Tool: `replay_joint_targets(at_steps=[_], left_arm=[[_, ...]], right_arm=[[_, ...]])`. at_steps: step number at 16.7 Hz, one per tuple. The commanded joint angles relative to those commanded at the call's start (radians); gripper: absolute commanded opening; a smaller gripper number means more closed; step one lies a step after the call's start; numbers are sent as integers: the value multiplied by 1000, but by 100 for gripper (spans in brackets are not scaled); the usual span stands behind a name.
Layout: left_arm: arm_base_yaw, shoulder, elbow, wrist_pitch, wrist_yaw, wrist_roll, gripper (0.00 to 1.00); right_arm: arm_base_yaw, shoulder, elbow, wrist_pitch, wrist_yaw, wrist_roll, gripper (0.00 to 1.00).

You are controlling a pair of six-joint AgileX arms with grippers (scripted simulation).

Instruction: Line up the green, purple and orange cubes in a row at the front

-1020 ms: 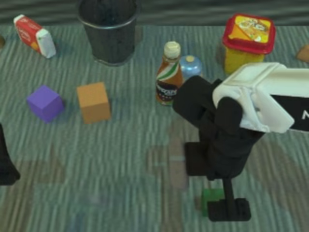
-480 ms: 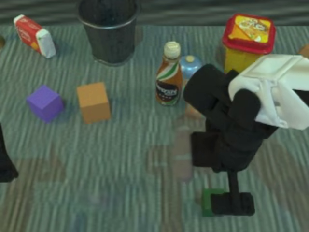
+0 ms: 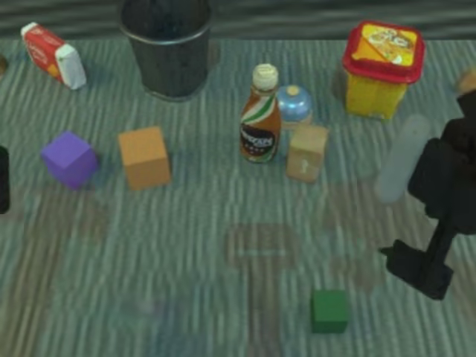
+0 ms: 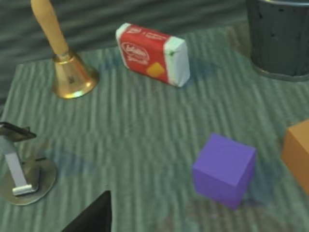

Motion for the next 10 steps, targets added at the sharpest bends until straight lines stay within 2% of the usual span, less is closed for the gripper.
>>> replay_joint_targets(at_steps=[5, 10], left_arm=[[-14, 603, 473, -304, -1, 146, 100], [-24, 1165, 916, -584, -4, 279, 100]], right_arm=[[-198, -464, -326, 231, -14, 205, 100], [-363, -867, -622, 433, -2, 396, 100]])
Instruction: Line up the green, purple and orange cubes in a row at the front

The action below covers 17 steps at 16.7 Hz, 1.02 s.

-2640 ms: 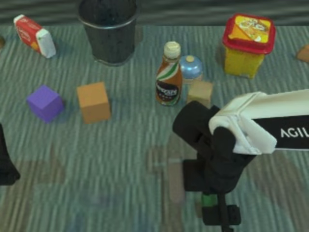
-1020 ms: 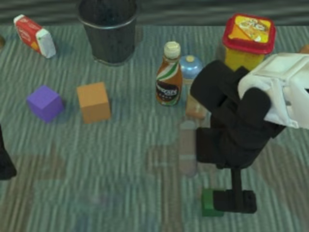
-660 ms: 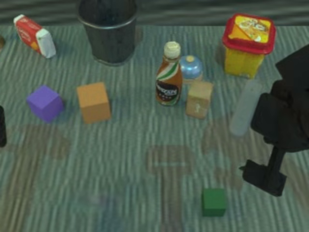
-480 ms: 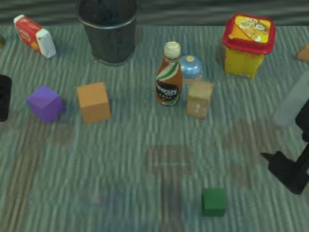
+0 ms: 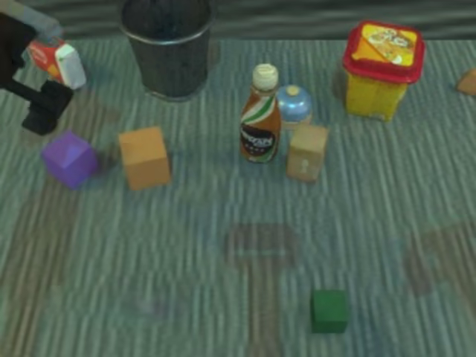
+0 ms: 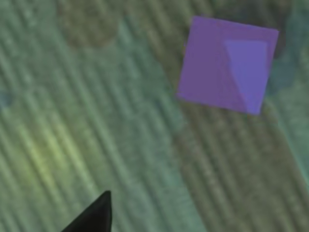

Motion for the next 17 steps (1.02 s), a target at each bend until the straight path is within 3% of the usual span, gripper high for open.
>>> replay_joint_targets(at_steps=[8, 17], left_arm=[[-10, 481, 448, -252, 4, 128, 100], [-7, 510, 462, -247, 5, 137, 100]], right_arm=[[-140, -364, -244, 216, 46, 185, 100], [-148, -389, -257, 230, 50, 198, 100]])
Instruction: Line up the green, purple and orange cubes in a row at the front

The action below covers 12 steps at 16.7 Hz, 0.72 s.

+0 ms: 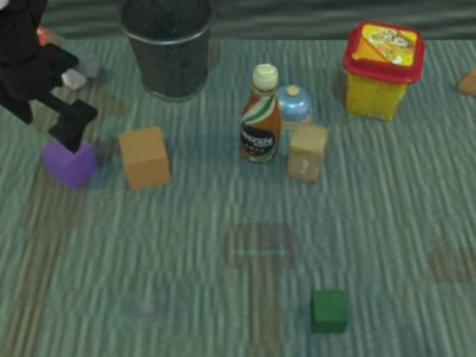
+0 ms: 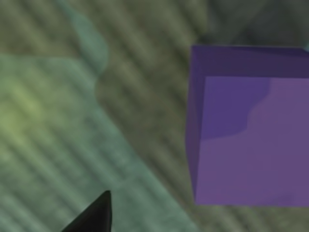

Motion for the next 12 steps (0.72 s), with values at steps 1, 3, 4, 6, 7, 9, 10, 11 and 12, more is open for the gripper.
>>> replay_joint_targets(at_steps=[1, 3, 4, 6, 7, 9, 10, 11, 12], left_arm=[[-1, 8, -17, 23, 0, 1, 100], [-2, 30, -63, 94, 1, 1, 100], [-2, 44, -89, 137, 1, 1, 100], [-2, 70, -139, 218, 1, 1, 100], [-2, 81, -158, 246, 1, 1, 100], [-2, 92, -178, 272, 1, 1, 100], [-2, 92, -178, 272, 1, 1, 100], [-2, 92, -178, 272, 1, 1, 100], [-2, 92, -178, 272, 1, 1, 100]], right_arm=[[0, 0, 0, 0, 0, 0, 100], [0, 0, 0, 0, 0, 0, 100], [0, 0, 0, 0, 0, 0, 100], [0, 0, 0, 0, 0, 0, 100], [0, 0, 0, 0, 0, 0, 100], [0, 0, 0, 0, 0, 0, 100], [0, 0, 0, 0, 0, 0, 100], [0, 0, 0, 0, 0, 0, 100], [0, 0, 0, 0, 0, 0, 100]])
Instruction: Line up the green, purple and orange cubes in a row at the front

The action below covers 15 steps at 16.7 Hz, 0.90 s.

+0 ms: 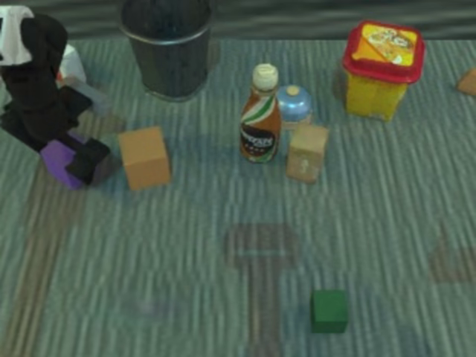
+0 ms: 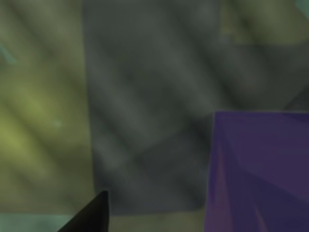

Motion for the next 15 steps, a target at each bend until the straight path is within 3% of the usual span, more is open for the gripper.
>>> replay_joint_targets(at_steps=[13, 15], left_arm=[[0, 0, 0, 0, 0, 0, 2], [0, 0, 0, 0, 0, 0, 0]], right_arm=[[0, 0, 0, 0, 0, 0, 100], [0, 0, 0, 0, 0, 0, 100]])
